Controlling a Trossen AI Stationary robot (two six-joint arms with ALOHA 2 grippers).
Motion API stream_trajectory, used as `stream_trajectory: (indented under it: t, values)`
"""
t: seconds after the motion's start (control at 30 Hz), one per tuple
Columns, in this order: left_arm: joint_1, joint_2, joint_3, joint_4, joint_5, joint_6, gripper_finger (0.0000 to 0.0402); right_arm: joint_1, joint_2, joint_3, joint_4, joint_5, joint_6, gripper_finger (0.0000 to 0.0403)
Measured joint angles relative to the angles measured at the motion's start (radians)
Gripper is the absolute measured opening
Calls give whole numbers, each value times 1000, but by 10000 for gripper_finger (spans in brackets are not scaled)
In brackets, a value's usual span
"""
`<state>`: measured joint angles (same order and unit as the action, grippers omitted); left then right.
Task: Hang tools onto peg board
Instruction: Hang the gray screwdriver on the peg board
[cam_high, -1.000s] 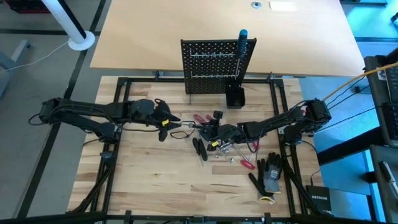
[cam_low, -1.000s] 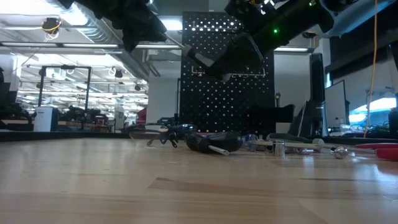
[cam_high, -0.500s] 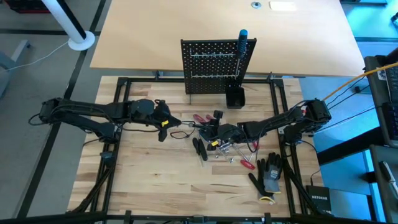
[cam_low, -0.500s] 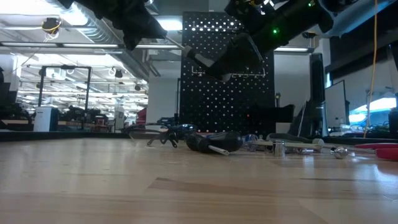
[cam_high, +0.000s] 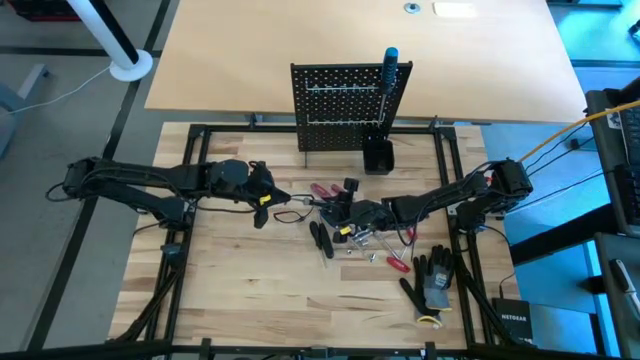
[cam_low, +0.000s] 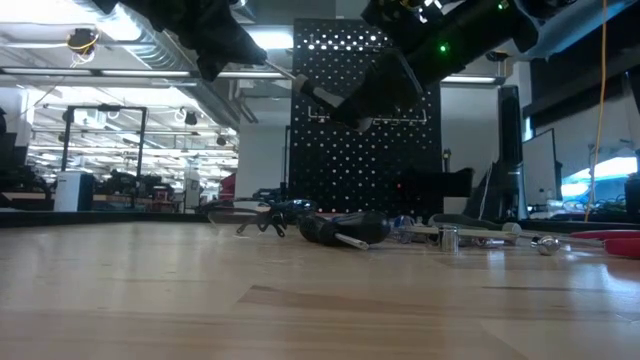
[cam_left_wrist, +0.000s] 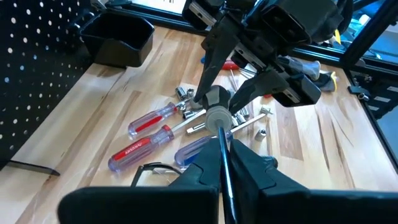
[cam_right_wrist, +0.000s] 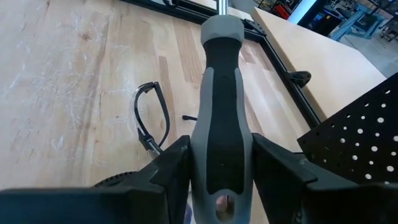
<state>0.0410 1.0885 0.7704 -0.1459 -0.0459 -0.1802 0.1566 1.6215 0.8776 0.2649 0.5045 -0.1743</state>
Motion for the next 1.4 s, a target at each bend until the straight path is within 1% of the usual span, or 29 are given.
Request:
stream_trajectory:
  t: [0.1, 0.23, 0.43, 0.6, 0.73, 0.83, 0.9, 1.0, 1.07, 1.17, 1.27, 1.3, 1.4]
  values:
    - [0, 0, 0, -3, -2, 0, 7, 0, -1, 0, 4, 3, 11, 167]
    - [0, 0, 0, -4, -5, 7, 4, 0, -1, 0, 2, 45, 25, 180]
    - [0, -9, 0, -2, -5, 10, 7, 0, -40, 0, -49, 52, 61, 224]
    - [0, -33, 0, -2, -22, 47, 4, 0, -136, 0, -155, 53, 106, 252]
    - [-9, -74, -1, 7, -29, 69, 6, 0, -228, -1, -265, 25, 157, 254]
    - [-25, -108, -1, 8, -37, 98, 7, 0, -288, -30, -260, -20, 175, 249]
    - [-37, -132, -5, 27, -58, 112, 4, 0, -319, -63, -238, -28, 176, 245]
    - [-50, -178, -39, 104, -74, 125, 4, 0, -354, -134, -147, -37, 174, 240]
    - [-50, -207, -64, 154, -79, 131, 6, 0, -372, -187, -48, -56, 171, 238]
    - [-50, -244, -108, 237, -81, 132, 5, 0, -378, -269, 184, -93, 150, 237]
    - [-45, -256, -153, 360, -81, 132, 3, 0, -360, -333, 470, -142, 121, 237]
    - [-45, -256, -170, 410, -81, 136, 3, 0, -349, -347, 541, -163, 120, 237]
    - [-45, -250, -209, 531, -81, 143, 3, 0, -307, -358, 661, -219, 118, 237]
